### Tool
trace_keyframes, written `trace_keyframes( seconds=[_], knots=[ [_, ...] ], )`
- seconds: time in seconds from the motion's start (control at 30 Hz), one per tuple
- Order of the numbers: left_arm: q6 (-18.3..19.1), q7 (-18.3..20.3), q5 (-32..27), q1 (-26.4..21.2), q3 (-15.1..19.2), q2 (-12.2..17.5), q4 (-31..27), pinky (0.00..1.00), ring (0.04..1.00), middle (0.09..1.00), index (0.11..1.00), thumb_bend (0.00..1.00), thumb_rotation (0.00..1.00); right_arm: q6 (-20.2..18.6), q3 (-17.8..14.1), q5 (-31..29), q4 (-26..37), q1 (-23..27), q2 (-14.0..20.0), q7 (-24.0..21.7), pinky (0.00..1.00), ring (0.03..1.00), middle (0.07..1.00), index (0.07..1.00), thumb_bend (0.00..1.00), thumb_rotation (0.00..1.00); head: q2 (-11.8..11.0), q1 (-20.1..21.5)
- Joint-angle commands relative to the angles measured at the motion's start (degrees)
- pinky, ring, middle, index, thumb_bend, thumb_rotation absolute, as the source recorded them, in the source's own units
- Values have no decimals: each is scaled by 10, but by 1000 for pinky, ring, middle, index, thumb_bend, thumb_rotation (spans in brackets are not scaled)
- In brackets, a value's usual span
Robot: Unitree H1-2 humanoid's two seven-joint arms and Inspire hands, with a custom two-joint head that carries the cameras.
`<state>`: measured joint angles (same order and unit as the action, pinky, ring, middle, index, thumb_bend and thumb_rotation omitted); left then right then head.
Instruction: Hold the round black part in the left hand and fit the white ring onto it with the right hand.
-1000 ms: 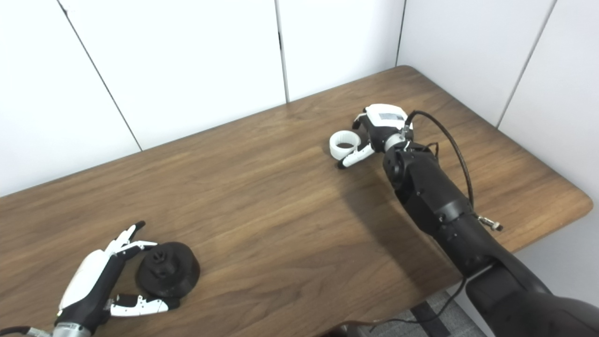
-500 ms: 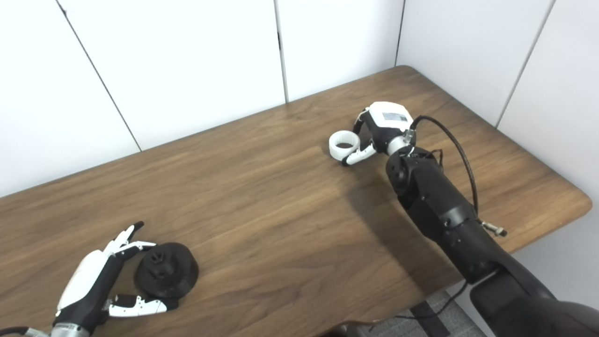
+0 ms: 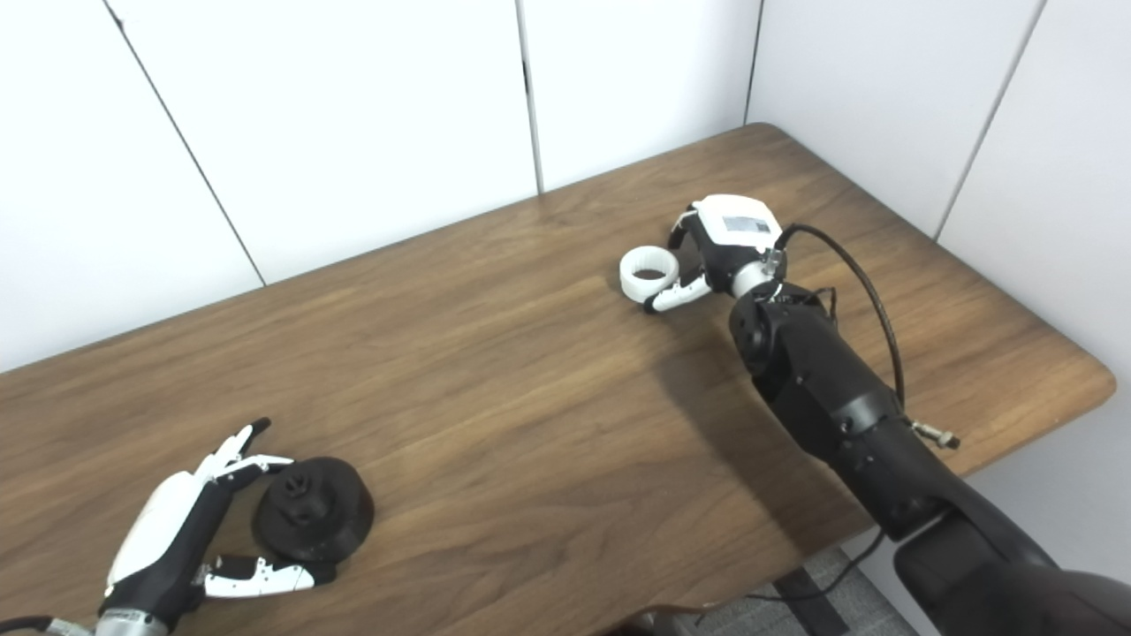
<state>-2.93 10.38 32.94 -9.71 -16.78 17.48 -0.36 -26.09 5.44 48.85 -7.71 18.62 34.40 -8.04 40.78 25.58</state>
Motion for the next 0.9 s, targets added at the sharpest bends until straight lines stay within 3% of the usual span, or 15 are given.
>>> trace_keyframes(
  seconds=[0.0, 0.23, 0.47, 0.63, 0.87],
  knots=[
    [2, -1, 9, -10, 4, 6, -15, 1000, 1000, 1000, 633, 944, 299, -8, 2, 13, 8, 10, 11, -24, 834, 925, 959, 816, 894, 424, 1, -2],
    [2, -3, 11, -13, 3, 7, -12, 1000, 1000, 1000, 631, 945, 316, -8, 6, 24, 7, 12, 13, -49, 792, 934, 984, 878, 923, 458, 2, -3],
    [2, -1, 9, -15, 4, 7, -12, 1000, 1000, 1000, 631, 953, 319, -8, 2, 32, 6, 15, 8, -63, 825, 944, 987, 860, 914, 449, 3, -3],
    [2, -2, 12, -16, 3, 7, -11, 1000, 1000, 1000, 629, 949, 313, -8, 4, 31, 7, 16, 7, -62, 797, 932, 984, 845, 915, 433, 4, -6],
    [4, -1, 13, -19, 3, 7, -11, 1000, 1000, 1000, 630, 953, 322, -8, 7, 34, 16, 19, 8, -79, 856, 943, 989, 845, 907, 451, 6, -7]
  ],
)
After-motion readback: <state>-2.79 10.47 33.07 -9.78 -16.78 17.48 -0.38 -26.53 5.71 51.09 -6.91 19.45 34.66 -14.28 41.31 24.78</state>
